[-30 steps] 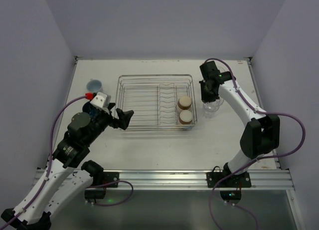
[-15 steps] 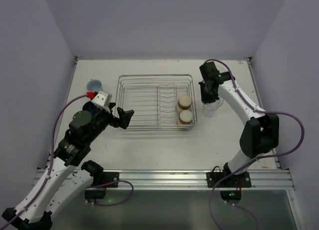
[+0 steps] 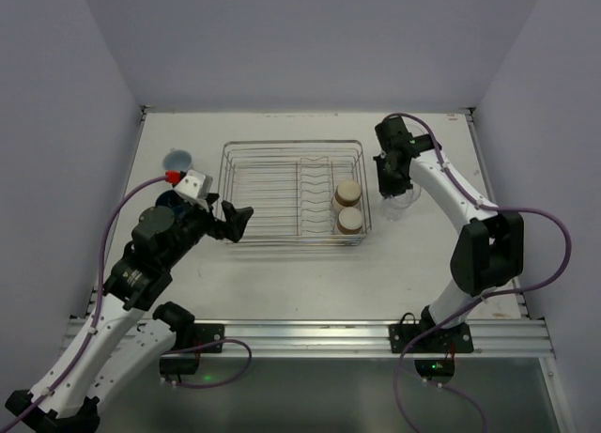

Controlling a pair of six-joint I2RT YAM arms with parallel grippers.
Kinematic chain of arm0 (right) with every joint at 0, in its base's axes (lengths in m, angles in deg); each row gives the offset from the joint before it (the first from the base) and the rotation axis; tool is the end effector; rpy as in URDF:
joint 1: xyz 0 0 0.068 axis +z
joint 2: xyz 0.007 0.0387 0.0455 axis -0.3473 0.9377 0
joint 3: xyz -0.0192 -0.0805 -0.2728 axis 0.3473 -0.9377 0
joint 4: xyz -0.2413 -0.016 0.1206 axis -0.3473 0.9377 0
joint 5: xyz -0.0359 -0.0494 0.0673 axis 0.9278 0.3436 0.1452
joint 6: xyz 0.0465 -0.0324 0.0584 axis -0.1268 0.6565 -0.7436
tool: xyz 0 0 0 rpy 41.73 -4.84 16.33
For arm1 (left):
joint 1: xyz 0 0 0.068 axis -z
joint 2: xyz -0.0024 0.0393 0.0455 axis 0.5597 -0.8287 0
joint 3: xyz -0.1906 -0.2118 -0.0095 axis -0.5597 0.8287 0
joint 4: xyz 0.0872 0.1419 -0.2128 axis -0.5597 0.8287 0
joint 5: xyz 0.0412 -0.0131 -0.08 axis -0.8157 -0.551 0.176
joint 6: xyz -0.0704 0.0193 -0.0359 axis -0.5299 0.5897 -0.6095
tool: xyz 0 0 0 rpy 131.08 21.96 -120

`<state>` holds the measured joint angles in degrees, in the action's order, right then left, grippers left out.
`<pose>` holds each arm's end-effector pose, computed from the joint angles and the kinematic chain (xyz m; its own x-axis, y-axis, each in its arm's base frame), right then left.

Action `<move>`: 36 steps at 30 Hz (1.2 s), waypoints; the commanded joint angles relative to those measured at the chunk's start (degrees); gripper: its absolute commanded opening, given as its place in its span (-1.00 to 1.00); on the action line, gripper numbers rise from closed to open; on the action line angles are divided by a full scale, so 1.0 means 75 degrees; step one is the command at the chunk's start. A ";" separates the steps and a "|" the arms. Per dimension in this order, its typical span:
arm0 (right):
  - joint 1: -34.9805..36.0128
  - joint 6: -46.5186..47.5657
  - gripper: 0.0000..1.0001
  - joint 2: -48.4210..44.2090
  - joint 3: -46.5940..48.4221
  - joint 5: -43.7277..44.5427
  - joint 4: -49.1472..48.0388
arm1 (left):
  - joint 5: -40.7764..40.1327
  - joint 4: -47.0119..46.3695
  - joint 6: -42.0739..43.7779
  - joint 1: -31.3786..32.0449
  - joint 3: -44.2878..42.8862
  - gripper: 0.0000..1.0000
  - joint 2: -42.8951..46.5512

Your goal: Unload the cups from the dish rack

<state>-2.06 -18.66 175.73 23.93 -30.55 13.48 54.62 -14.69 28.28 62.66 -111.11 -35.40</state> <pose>0.3488 0.1013 0.2604 -0.9052 -0.0596 -0.4208 -0.0303 0.9967 -0.0760 0.1521 -0.0871 0.3359 -0.2595 -0.1084 -0.9596 0.4764 0.8500 -0.2249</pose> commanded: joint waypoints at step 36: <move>0.0612 -0.1908 0.23 -0.7509 -0.4746 -0.1160 -0.5736 | 0.0243 -0.2671 -0.1204 0.2769 -0.2501 1.00 -0.5782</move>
<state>2.51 -27.69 125.75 -7.50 -38.20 -18.85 64.91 -31.94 15.80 80.74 -122.89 -74.57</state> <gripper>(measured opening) 0.613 0.997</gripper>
